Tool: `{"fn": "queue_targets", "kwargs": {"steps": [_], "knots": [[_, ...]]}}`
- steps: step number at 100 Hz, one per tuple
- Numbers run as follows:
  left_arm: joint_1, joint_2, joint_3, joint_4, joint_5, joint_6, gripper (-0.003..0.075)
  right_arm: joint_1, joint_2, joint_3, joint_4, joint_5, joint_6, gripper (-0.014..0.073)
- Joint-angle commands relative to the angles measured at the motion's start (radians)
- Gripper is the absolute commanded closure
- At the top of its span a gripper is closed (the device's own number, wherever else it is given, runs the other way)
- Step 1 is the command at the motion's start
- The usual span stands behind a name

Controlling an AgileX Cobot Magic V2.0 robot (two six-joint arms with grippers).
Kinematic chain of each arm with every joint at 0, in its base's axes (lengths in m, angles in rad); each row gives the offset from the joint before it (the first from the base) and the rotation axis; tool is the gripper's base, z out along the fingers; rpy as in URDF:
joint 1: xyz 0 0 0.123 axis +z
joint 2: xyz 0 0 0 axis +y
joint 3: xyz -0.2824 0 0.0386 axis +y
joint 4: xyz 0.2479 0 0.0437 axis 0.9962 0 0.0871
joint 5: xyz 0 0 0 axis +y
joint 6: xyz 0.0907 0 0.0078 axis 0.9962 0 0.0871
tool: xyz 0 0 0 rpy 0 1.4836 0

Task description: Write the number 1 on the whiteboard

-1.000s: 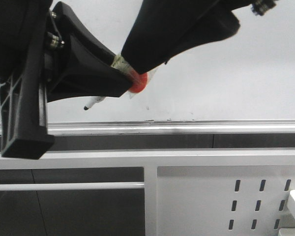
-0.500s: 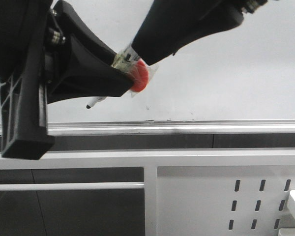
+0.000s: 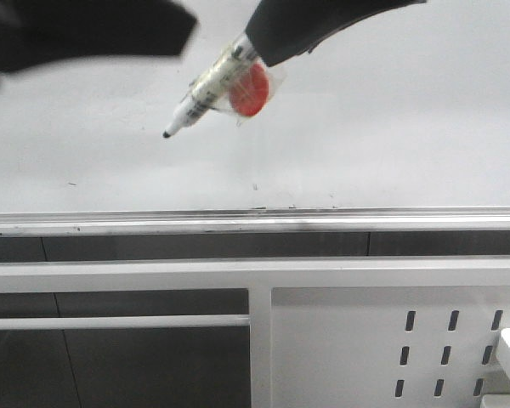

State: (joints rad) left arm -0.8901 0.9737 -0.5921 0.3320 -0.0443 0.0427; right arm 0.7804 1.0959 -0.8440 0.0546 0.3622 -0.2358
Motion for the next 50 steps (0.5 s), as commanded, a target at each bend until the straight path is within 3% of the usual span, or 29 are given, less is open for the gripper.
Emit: {"fn": "queue_targets", "kwargs": {"steps": [1, 21, 28, 38, 50], "knots": [[-0.008, -0.070, -0.012, -0.063, -0.053, -0.010, 0.0334, -0.005, -0.059, 0.020, 0.015, -0.142, 0.017, 0.0664], [0.067, -0.192, 0.082, -0.259, -0.139, -0.010, 0.0440, -0.005, -0.153, 0.159, 0.023, -0.272, 0.084, 0.0662], [0.124, -0.230, 0.138, -0.332, -0.222, -0.010, 0.0535, -0.005, -0.184, 0.204, 0.052, -0.305, 0.084, 0.0662], [0.214, -0.268, 0.239, -0.413, -0.379, -0.010, 0.0734, -0.005, -0.230, 0.274, 0.086, -0.395, 0.084, 0.0662], [0.281, -0.280, 0.349, -0.553, -0.600, -0.015, 0.0740, -0.012, -0.264, 0.345, 0.144, -0.532, 0.084, 0.0662]]}}
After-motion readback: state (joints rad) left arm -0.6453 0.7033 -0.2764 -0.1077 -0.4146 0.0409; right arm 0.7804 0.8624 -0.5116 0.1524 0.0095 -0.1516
